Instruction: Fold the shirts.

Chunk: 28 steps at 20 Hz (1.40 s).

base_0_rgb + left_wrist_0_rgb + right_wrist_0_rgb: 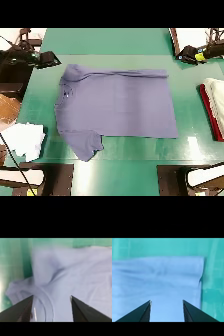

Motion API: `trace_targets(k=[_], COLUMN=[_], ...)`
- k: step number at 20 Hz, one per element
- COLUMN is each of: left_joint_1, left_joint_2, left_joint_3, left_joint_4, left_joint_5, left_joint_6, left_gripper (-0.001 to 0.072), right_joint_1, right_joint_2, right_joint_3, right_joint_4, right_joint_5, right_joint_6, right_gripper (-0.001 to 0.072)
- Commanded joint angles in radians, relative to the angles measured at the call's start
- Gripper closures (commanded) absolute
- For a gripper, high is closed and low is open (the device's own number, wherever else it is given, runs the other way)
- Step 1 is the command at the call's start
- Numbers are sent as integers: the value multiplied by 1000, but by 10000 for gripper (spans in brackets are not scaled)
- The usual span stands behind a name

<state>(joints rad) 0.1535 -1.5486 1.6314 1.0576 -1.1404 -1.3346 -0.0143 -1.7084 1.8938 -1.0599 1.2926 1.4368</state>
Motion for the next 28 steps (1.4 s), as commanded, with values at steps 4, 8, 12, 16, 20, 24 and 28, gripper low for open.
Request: trace_targets(k=[4,8,12,16,20,24,28], left_joint_1=[79,79,79,79,79,79,79], left_joint_2=[174,406,589,650,650,649,649], left_joint_3=[-195,-610,-922,-1063,-1128,-1185,-1194], left_joint_4=[69,74,120,137,80,-29,-89], left_joint_5=[-193,-151,-138,-110,-17,84,103], left_joint_6=[-24,-27,-48,-84,-98,-60,-8], left_gripper=[276,275,275,275,275,276,435], right_joint_1=[-51,-34,3,34,34,34,26], right_joint_2=[202,414,576,687,741,769,769], right_joint_3=[-246,-558,-753,-847,-859,-859,-859], right_joint_4=[40,47,47,47,47,47,42], right_joint_5=[138,102,33,-26,-27,-26,-5], right_joint_6=[-48,-48,-48,-48,-47,-47,-47], right_gripper=[259,259,259,259,259,259,259])
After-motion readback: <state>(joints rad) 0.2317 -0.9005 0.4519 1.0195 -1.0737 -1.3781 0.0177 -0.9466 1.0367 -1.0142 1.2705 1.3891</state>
